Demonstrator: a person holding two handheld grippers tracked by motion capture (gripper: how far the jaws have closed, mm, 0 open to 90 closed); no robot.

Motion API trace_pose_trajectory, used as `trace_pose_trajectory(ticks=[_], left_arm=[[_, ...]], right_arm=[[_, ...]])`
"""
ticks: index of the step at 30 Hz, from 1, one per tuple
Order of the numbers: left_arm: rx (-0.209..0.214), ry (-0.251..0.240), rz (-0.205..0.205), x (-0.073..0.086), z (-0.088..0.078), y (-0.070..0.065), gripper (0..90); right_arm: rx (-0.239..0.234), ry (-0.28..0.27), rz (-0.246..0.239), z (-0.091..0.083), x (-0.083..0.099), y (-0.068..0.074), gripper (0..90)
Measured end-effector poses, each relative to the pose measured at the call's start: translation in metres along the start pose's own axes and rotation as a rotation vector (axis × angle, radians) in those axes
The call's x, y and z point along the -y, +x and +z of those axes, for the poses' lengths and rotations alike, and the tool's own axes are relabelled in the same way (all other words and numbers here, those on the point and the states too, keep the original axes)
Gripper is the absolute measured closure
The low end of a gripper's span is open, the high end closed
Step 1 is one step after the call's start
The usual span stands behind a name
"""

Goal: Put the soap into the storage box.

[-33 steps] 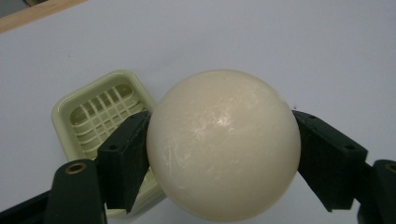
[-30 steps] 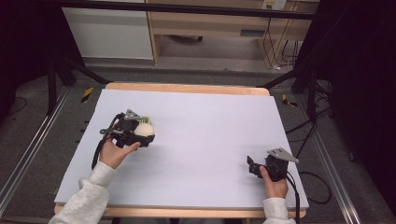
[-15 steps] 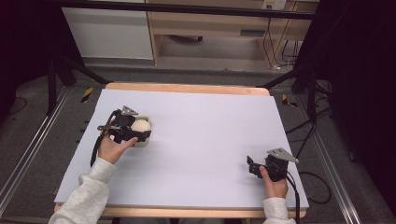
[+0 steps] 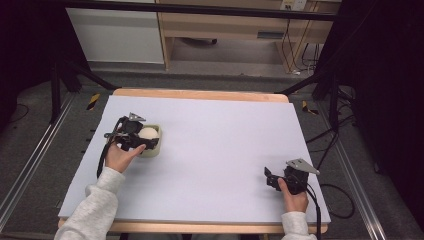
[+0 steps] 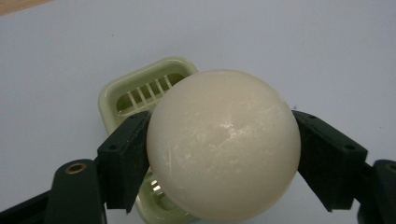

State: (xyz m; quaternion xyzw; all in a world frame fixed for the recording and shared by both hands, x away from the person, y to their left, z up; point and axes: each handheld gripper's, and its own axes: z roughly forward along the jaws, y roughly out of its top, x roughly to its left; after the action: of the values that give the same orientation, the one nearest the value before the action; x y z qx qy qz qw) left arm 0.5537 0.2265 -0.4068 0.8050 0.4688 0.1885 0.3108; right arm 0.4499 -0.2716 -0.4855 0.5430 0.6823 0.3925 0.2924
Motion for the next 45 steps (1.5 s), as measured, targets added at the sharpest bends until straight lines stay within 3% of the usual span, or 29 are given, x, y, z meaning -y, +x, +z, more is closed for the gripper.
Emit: trace_pose_trajectory(ticks=[34, 45], left_arm=[[-0.030, 0.040, -0.038, 0.005, 0.024, 0.015, 23.9], [-0.031, 0.052, -0.038, 0.009, 0.030, 0.014, 23.9]], right_arm=[[-0.001, 0.002, -0.002, 0.000, 0.000, 0.000, 4.5], [-0.002, 0.002, -0.002, 0.000, 0.000, 0.000, 4.5]])
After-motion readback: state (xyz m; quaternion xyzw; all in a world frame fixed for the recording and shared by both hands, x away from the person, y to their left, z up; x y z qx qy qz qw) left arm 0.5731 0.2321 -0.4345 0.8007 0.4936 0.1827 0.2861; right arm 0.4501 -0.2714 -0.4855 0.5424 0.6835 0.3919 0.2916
